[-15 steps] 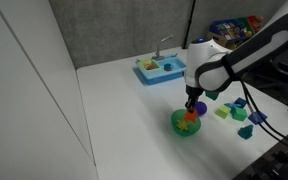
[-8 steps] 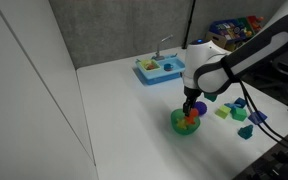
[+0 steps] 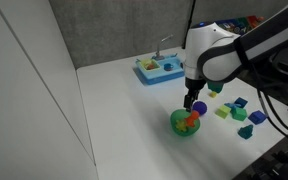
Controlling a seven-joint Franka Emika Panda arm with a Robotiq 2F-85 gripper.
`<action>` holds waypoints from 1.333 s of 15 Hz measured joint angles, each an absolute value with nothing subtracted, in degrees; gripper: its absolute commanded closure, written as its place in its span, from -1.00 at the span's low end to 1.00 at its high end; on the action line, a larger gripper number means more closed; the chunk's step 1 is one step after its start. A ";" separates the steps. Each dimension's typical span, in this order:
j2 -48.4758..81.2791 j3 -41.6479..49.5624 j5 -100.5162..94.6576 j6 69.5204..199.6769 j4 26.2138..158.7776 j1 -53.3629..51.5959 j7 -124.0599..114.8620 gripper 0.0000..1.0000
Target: Put the orange toy animal in the bowl
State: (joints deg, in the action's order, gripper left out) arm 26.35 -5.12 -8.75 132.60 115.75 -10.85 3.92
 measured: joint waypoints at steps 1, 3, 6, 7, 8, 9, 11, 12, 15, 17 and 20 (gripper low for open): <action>24.84 -5.17 -8.62 131.19 116.14 -10.86 3.29 -1.00; 21.88 -5.12 -8.37 128.13 116.54 -10.73 1.13 -1.00; 17.08 -4.81 -7.49 124.12 116.97 -10.15 -2.67 -1.00; 15.45 -4.68 -7.07 123.12 117.24 -9.81 -3.62 -1.00; 13.77 -4.55 -6.64 122.21 117.56 -9.37 -4.53 -1.00; 12.07 -4.40 -6.12 121.41 118.00 -8.87 -5.27 -1.00; 8.65 -3.95 -5.25 120.24 119.24 -7.76 -6.45 -1.00; 6.91 -3.73 -4.69 119.67 119.91 -7.14 -6.84 -1.00; 1.33 -2.88 -2.59 117.39 121.94 -5.24 -7.56 -1.00; -2.35 -2.31 -1.23 115.08 122.90 -4.08 -7.82 -1.00; -7.77 -1.70 -0.11 111.38 123.88 -2.62 -8.39 -1.00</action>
State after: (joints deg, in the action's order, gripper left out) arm -7.77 -1.70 -0.11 111.38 123.88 -2.62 -8.39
